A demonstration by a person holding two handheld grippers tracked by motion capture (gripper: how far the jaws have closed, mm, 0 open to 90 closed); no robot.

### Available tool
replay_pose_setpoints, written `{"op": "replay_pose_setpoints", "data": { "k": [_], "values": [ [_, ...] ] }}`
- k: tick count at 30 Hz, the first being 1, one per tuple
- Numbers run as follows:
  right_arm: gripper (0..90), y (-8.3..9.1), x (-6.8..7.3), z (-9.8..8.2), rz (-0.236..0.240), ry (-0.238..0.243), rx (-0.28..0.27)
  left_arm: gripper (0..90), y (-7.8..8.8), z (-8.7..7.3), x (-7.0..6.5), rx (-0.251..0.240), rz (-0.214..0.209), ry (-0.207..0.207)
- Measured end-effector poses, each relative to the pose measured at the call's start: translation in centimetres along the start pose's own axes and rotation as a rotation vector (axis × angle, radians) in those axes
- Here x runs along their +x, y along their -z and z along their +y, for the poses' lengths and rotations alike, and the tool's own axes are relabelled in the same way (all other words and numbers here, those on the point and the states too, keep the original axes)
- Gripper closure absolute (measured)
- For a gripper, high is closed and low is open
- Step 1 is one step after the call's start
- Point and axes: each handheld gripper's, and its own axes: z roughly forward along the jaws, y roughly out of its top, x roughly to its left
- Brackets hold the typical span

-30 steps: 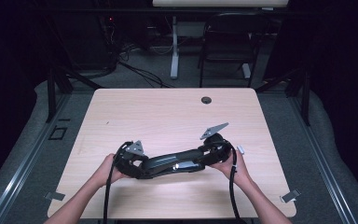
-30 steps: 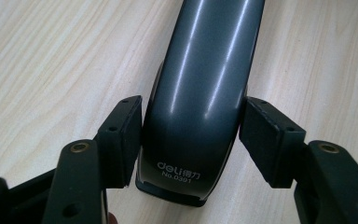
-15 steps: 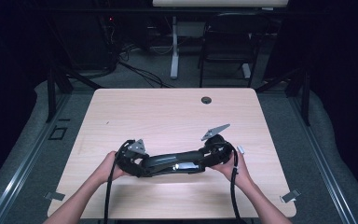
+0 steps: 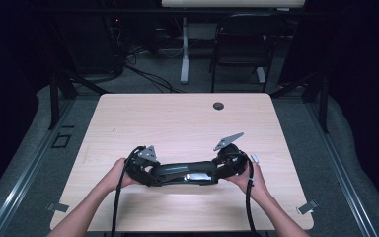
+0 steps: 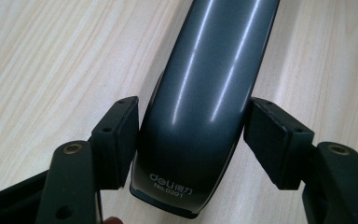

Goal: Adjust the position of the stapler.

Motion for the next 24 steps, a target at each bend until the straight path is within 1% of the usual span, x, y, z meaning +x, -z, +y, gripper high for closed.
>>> {"op": "replay_pose_setpoints", "data": {
  "k": [1, 2, 4, 6, 8, 10, 12, 14, 15, 16, 17, 20, 22, 24],
  "values": [
    [38.1, 0.3, -0.1, 0.0, 0.0, -0.009, -0.013, 34.6, 0.0, 0.0, 0.0, 0.004, 0.004, 0.002],
    [34.7, 0.5, -0.3, -0.1, -0.001, -0.013, -0.017, 31.0, 0.1, -0.1, 0.0, 0.008, 0.014, 0.008],
    [30.8, 1.1, -0.4, -0.4, -0.01, -0.027, -0.026, 25.6, 0.1, -0.4, -0.1, 0.01, 0.018, 0.024],
    [25.8, 1.6, -0.5, -0.9, -0.013, -0.031, -0.028, 18.2, 0.3, -0.6, -0.1, 0.005, 0.023, 0.034],
    [22.4, 2.1, -0.5, -1.3, -0.026, -0.032, -0.032, 14.3, 0.7, -0.7, -0.2, -0.008, 0.03, 0.043],
    [19.3, 2.7, -0.4, -1.7, -0.038, -0.034, -0.025, 11.3, 1.2, -0.7, -0.3, -0.024, 0.042, 0.056],
    [17.3, 3.3, -0.4, -2.2, -0.047, -0.028, -0.026, 7.6, 1.7, -0.7, -0.4, -0.037, 0.053, 0.067],
    [15.2, 3.8, -0.6, -2.6, -0.062, -0.03, -0.02, 5.0, 2.2, -0.7, -0.6, -0.062, 0.062, 0.084],
    [14.5, 3.9, -0.7, -2.8, -0.06, -0.039, -0.015, 2.5, 2.3, -0.7, -0.7, -0.065, 0.075, 0.09],
    [14.3, 4.0, -0.8, -2.9, -0.069, -0.036, -0.01, 0.9, 2.5, -0.6, -0.7, -0.074, 0.085, 0.089],
    [11.8, 4.1, -0.8, -3.2, -0.098, -0.036, 0.008, 0.1, 2.7, -0.6, -0.8, -0.087, 0.088, 0.096],
    [9.5, 4.1, -1.0, -3.6, -0.104, -0.044, 0.019, 0.0, 3.1, -0.3, -0.9, -0.106, 0.105, 0.106],
    [5.6, 4.2, -1.1, -4.1, -0.114, -0.048, 0.024, 0.0, 3.2, -0.2, -1.1, -0.119, 0.111, 0.122],
    [5.1, 4.4, -1.0, -4.4, -0.117, -0.055, 0.027, 0.0, 3.4, 0.0, -1.4, -0.126, 0.134, 0.133]
  ]
}}
